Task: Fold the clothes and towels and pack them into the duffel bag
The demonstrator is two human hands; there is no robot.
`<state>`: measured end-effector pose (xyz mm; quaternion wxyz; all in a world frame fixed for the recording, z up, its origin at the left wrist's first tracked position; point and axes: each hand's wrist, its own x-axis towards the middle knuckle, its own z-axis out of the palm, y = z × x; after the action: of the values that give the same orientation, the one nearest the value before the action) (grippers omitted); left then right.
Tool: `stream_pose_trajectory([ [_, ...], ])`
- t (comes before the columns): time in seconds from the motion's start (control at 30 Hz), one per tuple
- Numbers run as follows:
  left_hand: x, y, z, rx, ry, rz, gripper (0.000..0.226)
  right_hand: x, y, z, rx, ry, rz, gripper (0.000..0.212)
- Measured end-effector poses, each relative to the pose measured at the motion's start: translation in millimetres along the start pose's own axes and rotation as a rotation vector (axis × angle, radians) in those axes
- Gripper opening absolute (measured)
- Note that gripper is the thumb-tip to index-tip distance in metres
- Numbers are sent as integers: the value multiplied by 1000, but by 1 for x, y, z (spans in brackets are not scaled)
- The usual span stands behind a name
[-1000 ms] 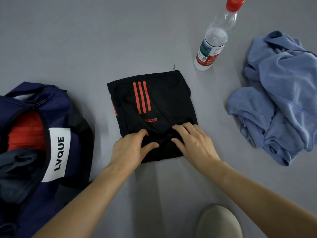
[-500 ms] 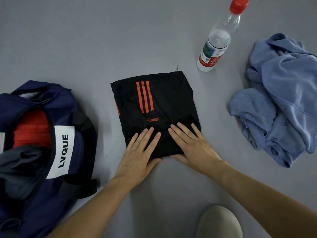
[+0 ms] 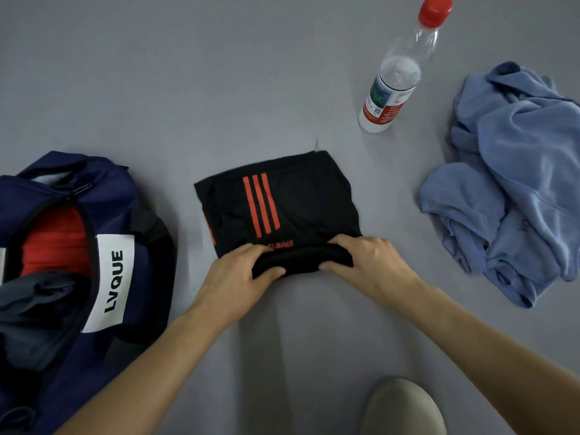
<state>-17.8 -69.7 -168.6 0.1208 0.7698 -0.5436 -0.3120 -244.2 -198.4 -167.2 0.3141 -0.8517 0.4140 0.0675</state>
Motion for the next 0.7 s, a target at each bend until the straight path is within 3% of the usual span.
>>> stream_pose_trajectory([
  [0.1, 7, 0, -10, -6, -88, -126, 45, 7, -5, -6, -70, -57, 79, 59],
  [0.2, 13, -1, -9, 227, 39, -133, 53, 13, -5, 3, -94, 120, 113, 56],
  [0.27, 16, -4, -7, 362, 182, -84, 58, 14, -4, 12, -173, 324, -32, 48],
  [0.33, 15, -5, 0, 434, 315, 64, 50, 12, 0, 26, -348, 414, -241, 51],
  [0.43, 9, 0, 22, 427, 371, 295, 38, 6, 3, 43, -476, 321, -358, 52],
  [0.5, 4, -2, 35, 389, 289, 279, 47, 6, 7, 47, -471, 188, -284, 65],
  [0.57, 1, -11, 39, 383, 136, 197, 73, 10, 9, 45, -479, 76, -249, 82],
  [0.63, 4, -21, 37, 400, 62, 194, 91, 16, 12, 42, -483, 68, -245, 84],
  [0.7, 9, -23, 32, 383, 64, 210, 90, 23, 12, 38, -482, 102, -248, 80],
])
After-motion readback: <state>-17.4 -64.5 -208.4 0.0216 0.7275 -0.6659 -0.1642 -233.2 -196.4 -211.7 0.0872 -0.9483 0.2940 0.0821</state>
